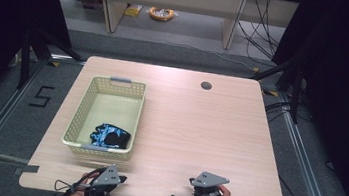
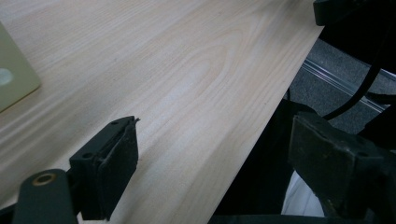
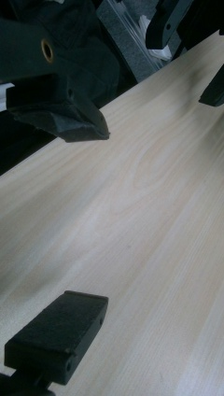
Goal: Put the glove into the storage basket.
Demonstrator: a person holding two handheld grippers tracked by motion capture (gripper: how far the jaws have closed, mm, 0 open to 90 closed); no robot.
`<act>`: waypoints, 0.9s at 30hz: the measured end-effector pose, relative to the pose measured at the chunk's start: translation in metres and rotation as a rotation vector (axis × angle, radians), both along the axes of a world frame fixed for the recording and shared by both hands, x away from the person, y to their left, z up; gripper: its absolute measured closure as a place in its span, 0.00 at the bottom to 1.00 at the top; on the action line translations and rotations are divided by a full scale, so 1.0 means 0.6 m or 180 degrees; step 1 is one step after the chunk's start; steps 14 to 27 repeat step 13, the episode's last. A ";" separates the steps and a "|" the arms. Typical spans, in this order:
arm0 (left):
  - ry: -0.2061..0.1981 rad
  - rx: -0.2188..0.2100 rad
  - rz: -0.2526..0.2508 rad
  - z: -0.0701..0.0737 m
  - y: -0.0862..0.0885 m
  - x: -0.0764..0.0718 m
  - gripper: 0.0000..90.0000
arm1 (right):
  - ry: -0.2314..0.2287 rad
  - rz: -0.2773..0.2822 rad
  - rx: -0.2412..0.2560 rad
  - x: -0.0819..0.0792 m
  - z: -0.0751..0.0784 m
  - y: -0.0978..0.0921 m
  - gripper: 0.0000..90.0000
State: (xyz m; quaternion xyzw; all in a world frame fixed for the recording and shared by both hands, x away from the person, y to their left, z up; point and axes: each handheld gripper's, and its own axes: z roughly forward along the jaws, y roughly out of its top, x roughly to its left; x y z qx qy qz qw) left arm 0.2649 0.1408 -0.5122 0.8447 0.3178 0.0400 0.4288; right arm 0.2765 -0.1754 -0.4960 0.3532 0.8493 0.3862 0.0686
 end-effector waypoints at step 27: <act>-0.0055 0.0084 -0.0040 0.001 0.003 0.003 0.17 | -0.0036 -0.0043 -0.0028 0.005 -0.004 -0.005 0.19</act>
